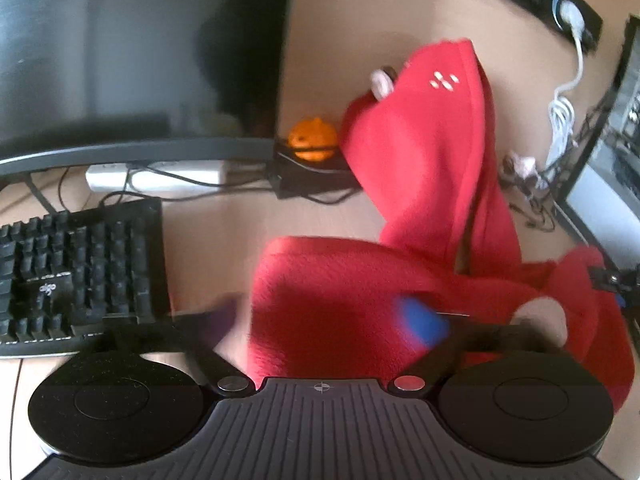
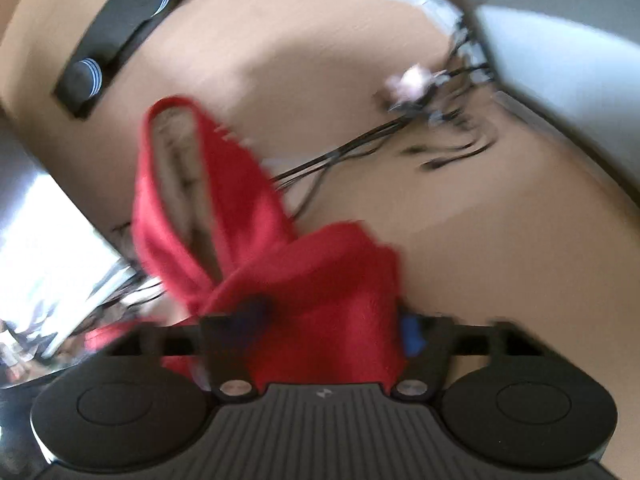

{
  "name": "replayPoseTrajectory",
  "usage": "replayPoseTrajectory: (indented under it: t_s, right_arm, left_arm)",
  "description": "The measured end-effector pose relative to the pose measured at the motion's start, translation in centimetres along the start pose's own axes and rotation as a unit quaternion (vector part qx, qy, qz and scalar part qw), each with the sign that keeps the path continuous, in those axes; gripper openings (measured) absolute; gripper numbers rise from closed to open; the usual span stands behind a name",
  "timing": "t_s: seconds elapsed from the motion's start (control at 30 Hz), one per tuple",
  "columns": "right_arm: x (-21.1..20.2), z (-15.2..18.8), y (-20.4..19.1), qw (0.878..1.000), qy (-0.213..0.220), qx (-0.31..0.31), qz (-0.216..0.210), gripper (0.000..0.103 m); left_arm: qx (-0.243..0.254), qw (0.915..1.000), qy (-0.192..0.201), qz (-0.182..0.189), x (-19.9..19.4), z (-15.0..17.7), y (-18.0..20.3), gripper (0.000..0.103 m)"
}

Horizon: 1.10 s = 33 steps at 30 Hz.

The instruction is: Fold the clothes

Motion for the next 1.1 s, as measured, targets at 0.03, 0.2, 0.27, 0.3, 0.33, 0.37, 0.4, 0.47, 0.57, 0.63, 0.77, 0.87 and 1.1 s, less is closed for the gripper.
replayPoseTrajectory:
  t_s: [0.03,0.2,0.27,0.3,0.33,0.37,0.4,0.47,0.57,0.63,0.77,0.87,1.1]
  right_arm:
    - [-0.8,0.1,-0.9,1.0,0.006,-0.027,-0.005,0.042]
    - [-3.6,0.4,-3.2,0.987,0.05,-0.142,0.056,0.037]
    - [-2.5,0.6,-2.3,0.976,0.058,-0.169,0.122,0.037]
    - [-2.0,0.7,-1.8,0.975,0.053,-0.167,0.136,0.037]
    - [-1.5,0.8,-1.2,0.974,0.046,-0.162,0.148,0.037]
    - [-1.1,1.0,-0.7,0.974,0.04,-0.158,0.16,0.041]
    - [-0.6,1.1,-0.2,0.973,0.034,-0.153,0.172,0.043]
    - [0.0,1.5,0.2,0.967,0.028,-0.163,0.196,0.051]
    - [0.8,2.2,-0.6,0.943,0.027,-0.23,0.239,0.057]
    - [1.3,2.5,-0.7,0.934,0.02,-0.25,0.252,0.057]
    - [0.3,2.2,-0.6,0.944,0.021,-0.222,0.244,0.057]
    - [-1.1,2.1,-1.2,0.953,0.022,-0.204,0.221,0.058]
    - [-4.4,2.3,-2.1,0.957,0.041,-0.208,0.197,0.073]
  left_arm:
    - [0.009,0.9999,0.011,-0.004,-0.8,-0.1,0.3,0.029]
    - [0.065,0.994,0.075,-0.045,-5.4,0.2,0.5,0.017]
    - [0.054,0.9942,0.061,-0.069,-4.3,0.8,-0.5,0.018]
    - [0.046,0.9943,0.053,-0.08,-3.6,1.1,-1.1,0.02]
    - [0.032,0.9946,0.044,-0.089,-3.0,1.3,-1.6,0.026]
    - [0.014,0.9946,0.036,-0.096,-2.4,1.5,-2.1,0.039]
    - [-0.002,0.9947,0.036,-0.096,-2.5,1.5,-2.5,0.045]
    - [-0.03,0.995,0.048,-0.082,-3.5,1.1,-2.9,0.056]
    - [-0.028,0.9951,0.086,-0.041,-6.3,-0.2,-1.9,0.074]
    - [-0.013,0.995,0.099,0.005,-7.4,-0.9,-0.4,0.08]
    - [0.03,0.9923,0.063,0.102,-6.0,-1.1,4.3,0.089]
    - [0.08,0.9932,0.023,0.082,-2.0,-0.2,7.9,0.084]
    - [0.106,0.9904,-0.005,0.088,0.7,0.6,11.3,0.043]
Point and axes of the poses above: each gripper's, at about its wrist camera, not at the fingertips, and x roughly the way its jaws point, y to its right, z to its underside, the point moved 3 cm from there along x, roughly the way its jaws point, and after that the axes turned 4 degrees about -y, right-handed, at the moved point
